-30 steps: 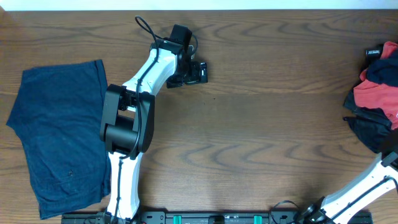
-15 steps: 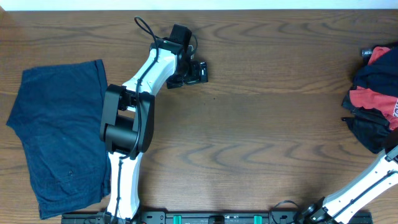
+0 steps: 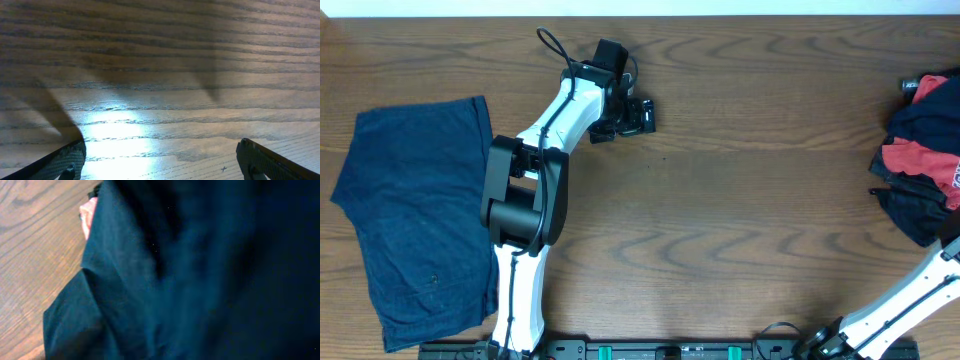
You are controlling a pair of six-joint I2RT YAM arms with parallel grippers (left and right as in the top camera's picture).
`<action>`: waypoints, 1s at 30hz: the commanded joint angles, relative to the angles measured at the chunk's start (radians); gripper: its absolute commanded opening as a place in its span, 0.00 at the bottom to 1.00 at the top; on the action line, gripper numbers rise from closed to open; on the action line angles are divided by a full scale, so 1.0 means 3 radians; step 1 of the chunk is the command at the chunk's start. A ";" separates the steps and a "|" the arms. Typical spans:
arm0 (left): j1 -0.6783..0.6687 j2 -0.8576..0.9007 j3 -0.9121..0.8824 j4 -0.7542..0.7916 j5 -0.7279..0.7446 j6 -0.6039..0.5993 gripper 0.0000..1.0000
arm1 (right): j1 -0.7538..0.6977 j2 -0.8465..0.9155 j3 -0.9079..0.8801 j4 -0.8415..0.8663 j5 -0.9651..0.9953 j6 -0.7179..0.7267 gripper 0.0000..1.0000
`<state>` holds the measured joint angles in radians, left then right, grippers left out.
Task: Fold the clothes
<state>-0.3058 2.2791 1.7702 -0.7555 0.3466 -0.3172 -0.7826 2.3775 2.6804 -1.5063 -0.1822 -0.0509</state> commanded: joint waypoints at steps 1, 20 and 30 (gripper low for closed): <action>-0.0027 0.0126 -0.0154 -0.0043 0.0106 -0.0034 0.98 | -0.0095 -0.0046 0.0023 -0.0013 0.0018 0.0074 0.99; -0.0061 0.0126 -0.0154 0.0029 0.0106 -0.0034 0.98 | -0.0155 -0.0192 0.0352 0.0003 0.0123 0.0295 0.99; -0.0189 0.0126 -0.0154 0.0122 0.0104 -0.0033 0.98 | -0.0178 -0.0510 0.0449 -0.0076 -0.0100 0.0342 0.99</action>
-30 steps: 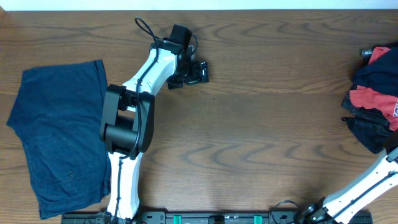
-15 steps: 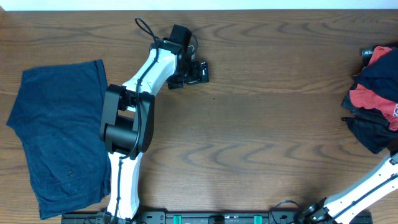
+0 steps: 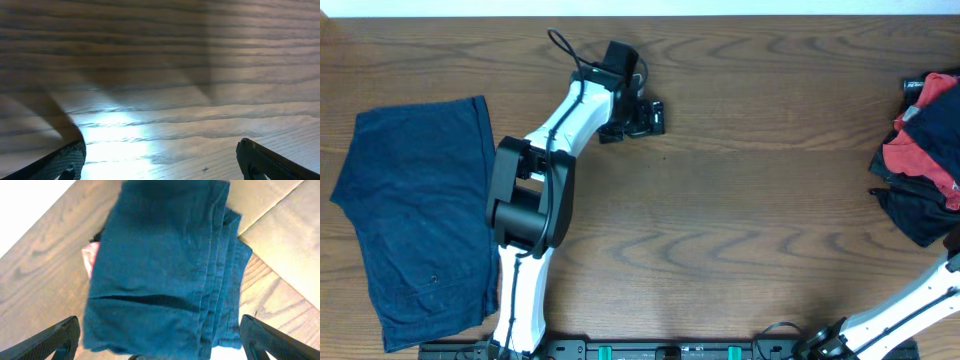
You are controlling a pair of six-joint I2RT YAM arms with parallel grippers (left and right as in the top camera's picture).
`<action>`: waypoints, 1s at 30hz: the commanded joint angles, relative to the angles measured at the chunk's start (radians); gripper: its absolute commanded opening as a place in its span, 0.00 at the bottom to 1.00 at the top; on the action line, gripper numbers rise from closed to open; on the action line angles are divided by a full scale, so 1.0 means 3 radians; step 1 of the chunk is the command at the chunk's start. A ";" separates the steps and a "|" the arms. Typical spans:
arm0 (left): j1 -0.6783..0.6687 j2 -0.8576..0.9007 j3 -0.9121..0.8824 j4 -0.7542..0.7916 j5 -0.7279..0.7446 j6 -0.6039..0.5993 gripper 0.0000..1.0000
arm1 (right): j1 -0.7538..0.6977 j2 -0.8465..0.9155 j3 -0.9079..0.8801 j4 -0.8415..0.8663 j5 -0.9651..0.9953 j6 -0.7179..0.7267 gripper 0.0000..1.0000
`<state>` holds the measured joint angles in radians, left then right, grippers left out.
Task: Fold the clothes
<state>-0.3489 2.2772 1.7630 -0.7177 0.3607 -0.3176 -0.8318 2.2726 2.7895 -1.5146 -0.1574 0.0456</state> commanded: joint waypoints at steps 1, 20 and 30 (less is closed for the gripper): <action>-0.0053 0.0132 -0.0130 0.0010 0.0057 -0.0032 0.98 | 0.0010 -0.0160 0.0084 -0.0098 -0.0286 -0.0008 0.97; 0.0085 0.0070 -0.0122 -0.0064 0.0055 -0.0032 0.06 | 0.0885 -0.0145 -0.0971 0.0066 -0.0338 -0.0231 0.01; 0.0679 -0.0308 -0.0122 -0.0234 0.0033 0.0020 0.06 | 0.1125 -0.0145 -0.0971 0.0004 -0.0340 -0.0231 0.01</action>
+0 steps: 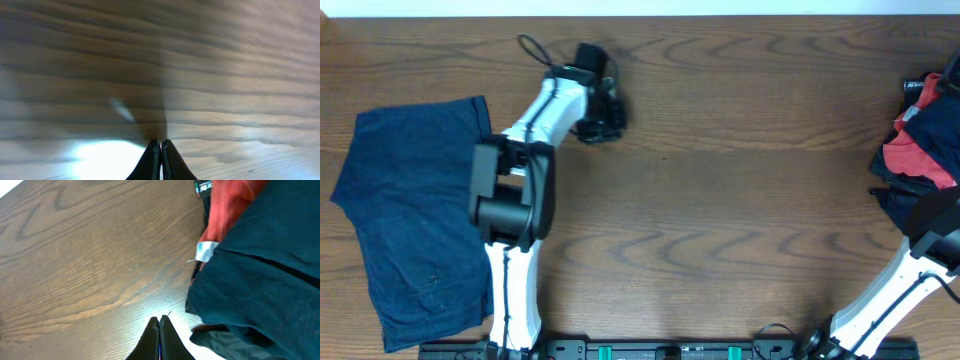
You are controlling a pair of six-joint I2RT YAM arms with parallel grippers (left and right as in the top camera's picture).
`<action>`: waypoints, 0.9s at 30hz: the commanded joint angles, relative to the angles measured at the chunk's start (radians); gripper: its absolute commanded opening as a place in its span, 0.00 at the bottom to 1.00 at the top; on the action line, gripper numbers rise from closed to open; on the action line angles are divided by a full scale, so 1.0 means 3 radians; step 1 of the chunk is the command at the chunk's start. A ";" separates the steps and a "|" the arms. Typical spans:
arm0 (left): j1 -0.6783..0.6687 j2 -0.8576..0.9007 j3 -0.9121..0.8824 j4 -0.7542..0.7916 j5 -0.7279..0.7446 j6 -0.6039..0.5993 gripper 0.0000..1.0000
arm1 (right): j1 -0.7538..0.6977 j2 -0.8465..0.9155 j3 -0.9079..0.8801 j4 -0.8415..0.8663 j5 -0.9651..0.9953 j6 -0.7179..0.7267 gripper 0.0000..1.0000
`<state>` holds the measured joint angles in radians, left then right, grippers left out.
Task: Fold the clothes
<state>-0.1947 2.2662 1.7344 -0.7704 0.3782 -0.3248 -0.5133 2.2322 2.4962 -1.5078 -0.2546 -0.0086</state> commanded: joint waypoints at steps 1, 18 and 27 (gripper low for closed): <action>0.0234 -0.0346 -0.0027 -0.0111 -0.0074 0.0056 0.06 | 0.0083 -0.0010 0.0006 -0.0022 -0.0015 -0.0051 0.01; 0.0437 -0.1918 -0.0027 -0.0685 -0.0717 0.0284 0.65 | 0.0435 -0.0164 0.0014 -0.0285 -0.0014 -0.0112 0.10; 0.0437 -0.2382 -0.0027 -0.0707 -0.0816 0.0284 0.98 | 0.0586 -0.0913 0.0014 -0.0352 -0.0014 -0.0112 0.22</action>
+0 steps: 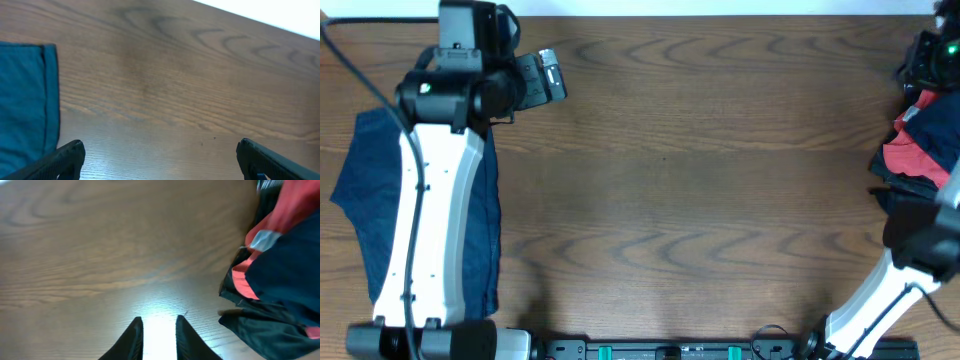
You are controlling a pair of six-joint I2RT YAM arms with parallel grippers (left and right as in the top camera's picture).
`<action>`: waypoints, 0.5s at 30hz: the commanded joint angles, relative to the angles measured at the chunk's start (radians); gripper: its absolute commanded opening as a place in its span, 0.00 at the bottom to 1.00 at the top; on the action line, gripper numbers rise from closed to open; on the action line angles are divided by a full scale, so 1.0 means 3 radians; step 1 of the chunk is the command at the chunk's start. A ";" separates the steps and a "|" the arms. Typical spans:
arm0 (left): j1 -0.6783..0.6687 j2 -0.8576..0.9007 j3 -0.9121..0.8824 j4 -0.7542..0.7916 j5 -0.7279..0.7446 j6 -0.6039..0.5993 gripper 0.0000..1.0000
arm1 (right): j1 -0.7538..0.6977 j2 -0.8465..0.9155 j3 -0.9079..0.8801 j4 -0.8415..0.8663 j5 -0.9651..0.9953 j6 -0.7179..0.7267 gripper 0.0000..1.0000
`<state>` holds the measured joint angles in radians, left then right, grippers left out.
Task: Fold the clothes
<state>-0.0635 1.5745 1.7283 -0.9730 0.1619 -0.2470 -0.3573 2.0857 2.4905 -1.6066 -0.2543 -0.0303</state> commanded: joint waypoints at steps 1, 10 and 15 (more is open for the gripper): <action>0.0000 -0.0094 -0.0006 -0.0036 -0.0097 0.0024 0.98 | 0.0081 -0.0529 0.0033 -0.0041 -0.0015 -0.0039 0.23; 0.0000 -0.0109 -0.0008 -0.0048 -0.0097 0.0024 0.98 | 0.0192 -0.1214 0.0031 -0.0305 -0.0018 0.0027 0.69; 0.0000 -0.0109 -0.0008 -0.0047 -0.0097 0.0024 0.98 | 0.0191 -0.1442 0.0031 -0.0301 -0.0017 0.0211 0.99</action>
<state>-0.0635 1.5482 1.7283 -0.9848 0.1493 -0.2466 -0.3149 1.6772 2.4992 -1.6951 -0.2565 -0.0071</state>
